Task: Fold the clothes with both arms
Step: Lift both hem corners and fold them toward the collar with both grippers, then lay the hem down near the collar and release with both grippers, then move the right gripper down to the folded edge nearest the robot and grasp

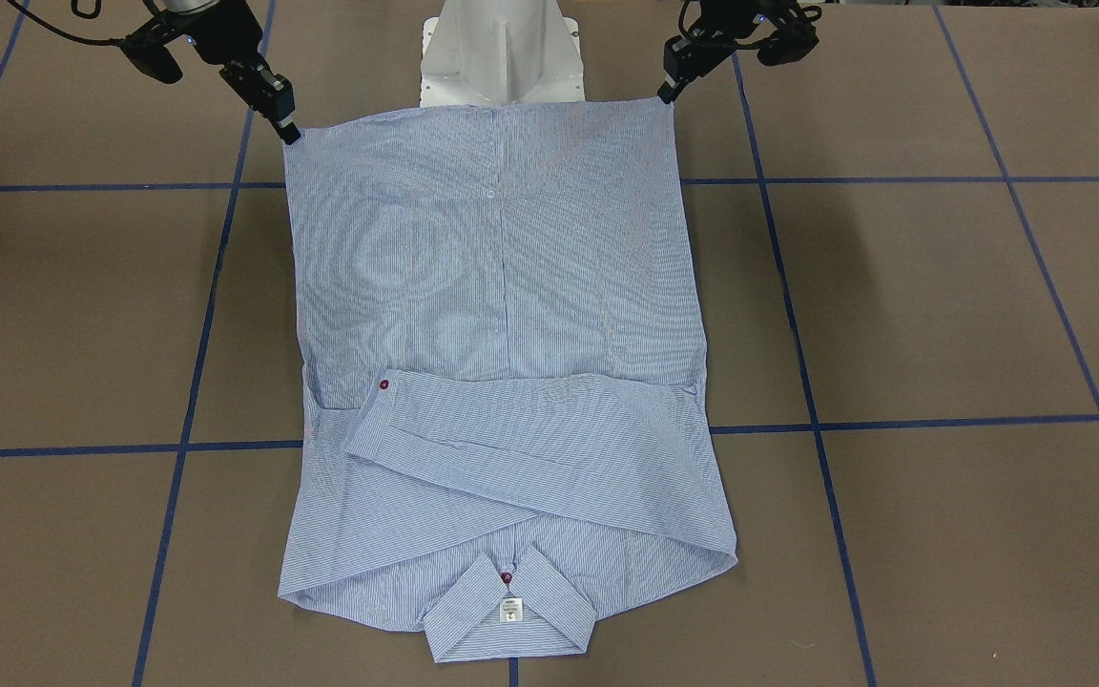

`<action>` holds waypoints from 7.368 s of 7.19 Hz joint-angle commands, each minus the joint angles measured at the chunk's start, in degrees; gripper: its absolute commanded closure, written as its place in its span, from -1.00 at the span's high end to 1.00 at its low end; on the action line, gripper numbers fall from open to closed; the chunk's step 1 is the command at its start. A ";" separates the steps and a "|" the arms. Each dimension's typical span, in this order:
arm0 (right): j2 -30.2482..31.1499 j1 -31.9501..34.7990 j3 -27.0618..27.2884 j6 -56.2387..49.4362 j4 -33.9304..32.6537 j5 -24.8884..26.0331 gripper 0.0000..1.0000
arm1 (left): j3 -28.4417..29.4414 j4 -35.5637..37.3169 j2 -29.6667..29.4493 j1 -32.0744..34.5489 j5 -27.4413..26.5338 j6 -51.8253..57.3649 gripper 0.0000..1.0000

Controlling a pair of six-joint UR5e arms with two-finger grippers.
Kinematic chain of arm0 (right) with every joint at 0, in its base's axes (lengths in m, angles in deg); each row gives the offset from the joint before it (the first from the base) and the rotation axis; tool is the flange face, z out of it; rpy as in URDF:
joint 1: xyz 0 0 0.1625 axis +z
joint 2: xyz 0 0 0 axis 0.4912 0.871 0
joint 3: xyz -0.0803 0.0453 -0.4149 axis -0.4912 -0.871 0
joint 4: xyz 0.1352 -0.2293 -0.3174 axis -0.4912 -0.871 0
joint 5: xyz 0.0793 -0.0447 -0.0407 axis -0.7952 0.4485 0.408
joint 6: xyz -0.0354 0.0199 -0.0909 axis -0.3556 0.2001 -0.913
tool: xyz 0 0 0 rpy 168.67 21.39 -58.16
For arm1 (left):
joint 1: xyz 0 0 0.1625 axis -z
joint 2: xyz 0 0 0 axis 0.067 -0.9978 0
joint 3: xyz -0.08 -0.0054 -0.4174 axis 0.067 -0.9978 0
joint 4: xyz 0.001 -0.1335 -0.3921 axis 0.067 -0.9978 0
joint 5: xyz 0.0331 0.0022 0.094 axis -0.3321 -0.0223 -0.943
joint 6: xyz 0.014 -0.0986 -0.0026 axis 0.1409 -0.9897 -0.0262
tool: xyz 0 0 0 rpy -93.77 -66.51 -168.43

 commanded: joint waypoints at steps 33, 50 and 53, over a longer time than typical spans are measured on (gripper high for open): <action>-57.52 37.08 -69.14 -23.18 -10.71 -17.56 -0.19 | 66.23 -18.75 -40.68 34.90 0.15 16.66 -0.17; -31.95 23.28 -39.08 -7.36 -4.13 -15.89 -1.00 | 56.58 -20.16 -33.66 36.65 0.50 18.33 -0.13; -27.42 23.37 -30.62 -6.93 -4.47 -20.17 -1.00 | 56.48 -20.16 -33.47 36.74 0.50 18.33 -0.13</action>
